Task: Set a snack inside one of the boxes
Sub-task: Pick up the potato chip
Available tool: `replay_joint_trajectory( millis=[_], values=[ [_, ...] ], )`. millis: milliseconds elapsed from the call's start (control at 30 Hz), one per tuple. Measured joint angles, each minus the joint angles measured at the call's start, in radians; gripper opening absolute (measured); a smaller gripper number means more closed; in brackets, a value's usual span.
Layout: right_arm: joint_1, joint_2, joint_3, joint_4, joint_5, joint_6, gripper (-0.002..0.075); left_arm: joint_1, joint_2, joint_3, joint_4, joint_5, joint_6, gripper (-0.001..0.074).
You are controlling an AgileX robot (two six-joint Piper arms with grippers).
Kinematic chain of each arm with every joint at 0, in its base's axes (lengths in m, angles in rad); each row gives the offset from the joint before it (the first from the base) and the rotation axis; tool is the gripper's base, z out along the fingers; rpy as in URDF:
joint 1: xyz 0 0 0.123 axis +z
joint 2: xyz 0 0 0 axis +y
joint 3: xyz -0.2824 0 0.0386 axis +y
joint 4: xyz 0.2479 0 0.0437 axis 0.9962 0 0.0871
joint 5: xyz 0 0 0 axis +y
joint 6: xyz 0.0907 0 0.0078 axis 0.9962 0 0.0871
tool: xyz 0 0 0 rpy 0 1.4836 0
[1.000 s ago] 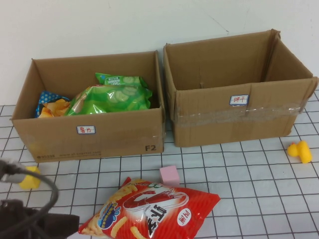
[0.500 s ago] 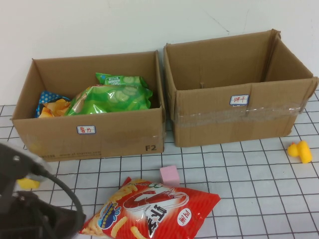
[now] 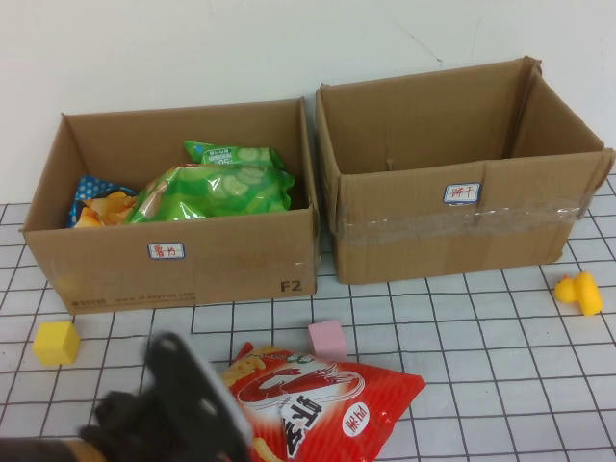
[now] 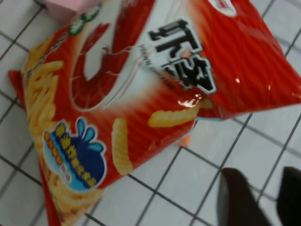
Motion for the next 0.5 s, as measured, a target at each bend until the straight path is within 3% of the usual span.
replay_joint_trajectory(
  millis=[267,367,500],
  values=[
    [0.0,0.0,0.0,0.0,0.0,0.0,-0.0001,-0.262,0.125,0.0,0.515,-0.075,-0.141,0.0589],
    [0.0,0.0,0.0,0.0,0.0,0.0,-0.0001,-0.296,0.171,0.0,0.712,-0.144,-0.288,0.0659],
    [0.0,0.0,0.0,0.0,0.0,0.0,-0.0001,-0.304,0.236,0.0,0.999,-0.222,-0.518,0.0683]
  ],
)
